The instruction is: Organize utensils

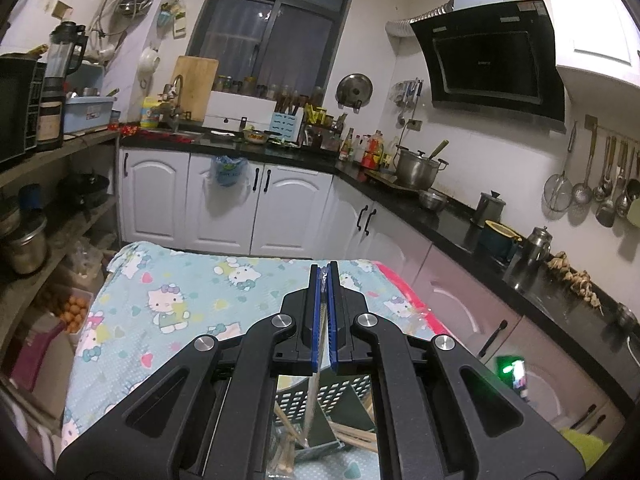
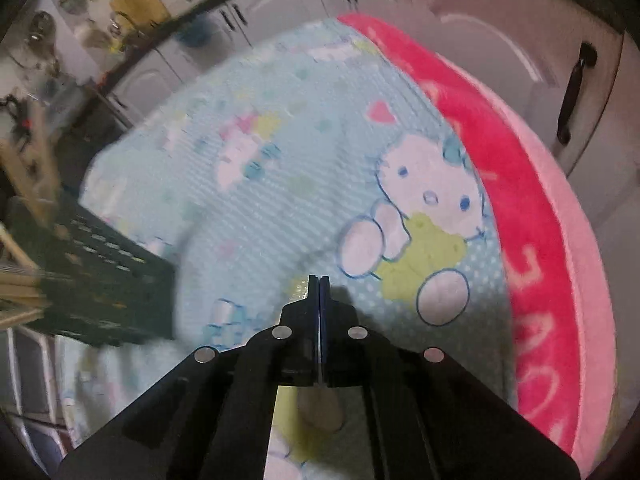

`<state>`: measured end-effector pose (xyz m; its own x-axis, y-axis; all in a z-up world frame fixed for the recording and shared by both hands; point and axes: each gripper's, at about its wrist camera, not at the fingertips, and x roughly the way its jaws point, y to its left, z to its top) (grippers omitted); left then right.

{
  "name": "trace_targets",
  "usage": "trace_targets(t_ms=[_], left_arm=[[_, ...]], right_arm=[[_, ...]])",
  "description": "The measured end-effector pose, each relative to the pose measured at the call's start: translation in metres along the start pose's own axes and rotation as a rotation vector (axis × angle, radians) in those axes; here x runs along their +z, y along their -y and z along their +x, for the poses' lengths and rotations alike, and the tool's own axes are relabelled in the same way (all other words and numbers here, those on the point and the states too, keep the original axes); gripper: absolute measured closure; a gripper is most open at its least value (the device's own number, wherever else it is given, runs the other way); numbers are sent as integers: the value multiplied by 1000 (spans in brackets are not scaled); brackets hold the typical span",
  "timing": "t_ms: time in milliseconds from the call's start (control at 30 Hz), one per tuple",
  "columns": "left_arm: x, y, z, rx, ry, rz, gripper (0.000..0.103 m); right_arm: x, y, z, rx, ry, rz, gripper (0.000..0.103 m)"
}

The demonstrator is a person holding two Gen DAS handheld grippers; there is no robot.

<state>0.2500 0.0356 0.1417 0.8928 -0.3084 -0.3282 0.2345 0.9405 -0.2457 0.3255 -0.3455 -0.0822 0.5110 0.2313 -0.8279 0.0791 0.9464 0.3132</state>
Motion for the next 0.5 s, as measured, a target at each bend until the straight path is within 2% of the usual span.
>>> trace_targets(t_ms=[200, 367, 500], left_arm=[[-8, -4, 13, -2, -20, -13, 102], [-16, -2, 18, -6, -31, -13, 102], [-19, -2, 21, -1, -44, -3, 102]], right_arm=[[18, -30, -67, 93, 134, -110, 102], [28, -43, -83, 116, 157, -132, 102], [37, -60, -123, 185, 241, -184, 102]])
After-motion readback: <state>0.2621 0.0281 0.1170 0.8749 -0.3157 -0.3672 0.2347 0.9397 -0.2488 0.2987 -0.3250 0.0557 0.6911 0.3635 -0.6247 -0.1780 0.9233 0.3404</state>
